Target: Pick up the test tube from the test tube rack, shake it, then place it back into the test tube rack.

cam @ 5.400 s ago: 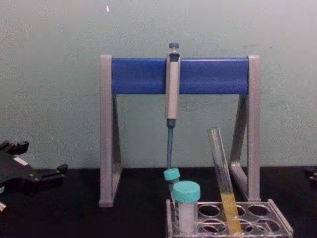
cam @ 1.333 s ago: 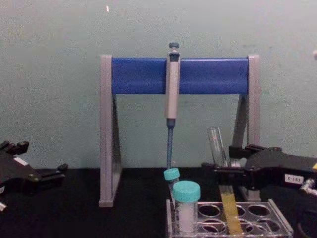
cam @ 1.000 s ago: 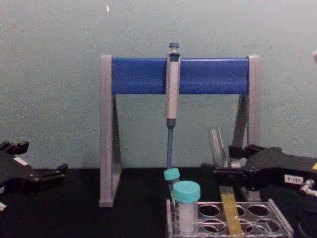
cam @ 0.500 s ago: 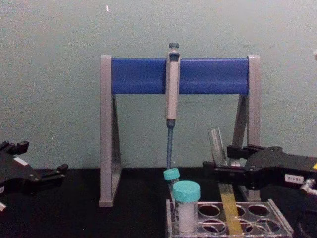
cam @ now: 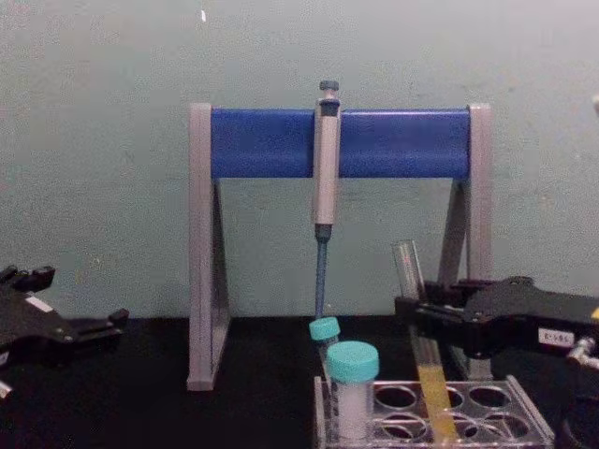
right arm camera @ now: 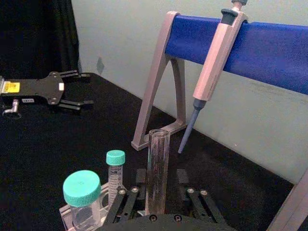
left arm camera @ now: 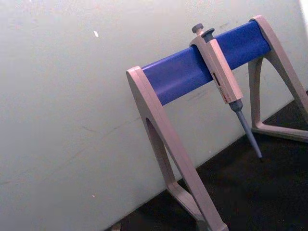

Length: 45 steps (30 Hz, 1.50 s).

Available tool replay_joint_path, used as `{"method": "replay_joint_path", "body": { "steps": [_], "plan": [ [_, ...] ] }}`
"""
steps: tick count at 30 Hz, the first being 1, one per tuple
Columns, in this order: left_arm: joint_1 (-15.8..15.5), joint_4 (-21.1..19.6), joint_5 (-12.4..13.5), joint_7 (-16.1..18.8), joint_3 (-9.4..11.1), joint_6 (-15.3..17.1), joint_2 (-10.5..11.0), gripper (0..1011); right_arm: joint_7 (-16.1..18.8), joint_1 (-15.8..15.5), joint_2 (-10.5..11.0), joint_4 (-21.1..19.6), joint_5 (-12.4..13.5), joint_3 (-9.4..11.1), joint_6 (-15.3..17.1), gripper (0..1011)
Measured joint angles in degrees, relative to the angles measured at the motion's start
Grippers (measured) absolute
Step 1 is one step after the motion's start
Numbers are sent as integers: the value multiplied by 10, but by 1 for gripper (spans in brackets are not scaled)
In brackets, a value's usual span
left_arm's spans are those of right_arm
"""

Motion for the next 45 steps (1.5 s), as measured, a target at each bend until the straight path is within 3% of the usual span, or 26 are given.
{"method": "replay_joint_path", "body": {
  "steps": [1, 7, 29, 45],
  "plan": [
    [0, 0, 0, 0, 0, 0, 0, 1001, 0, 0, 0, 0, 0, 0, 0, 399],
    [0, 0, 0, 0, 0, 0, 0, 1001, 0, 0, 0, 0, 0, 0, 0, 232],
    [0, 0, 0, 0, 0, 0, 0, 1001, 0, -3, 0, -2, 0, 2, -2, 229],
    [0, 0, 0, 0, 0, 0, 0, 1001, -2, -30, 11, -56, 33, 35, -25, 229]
  ]
}}
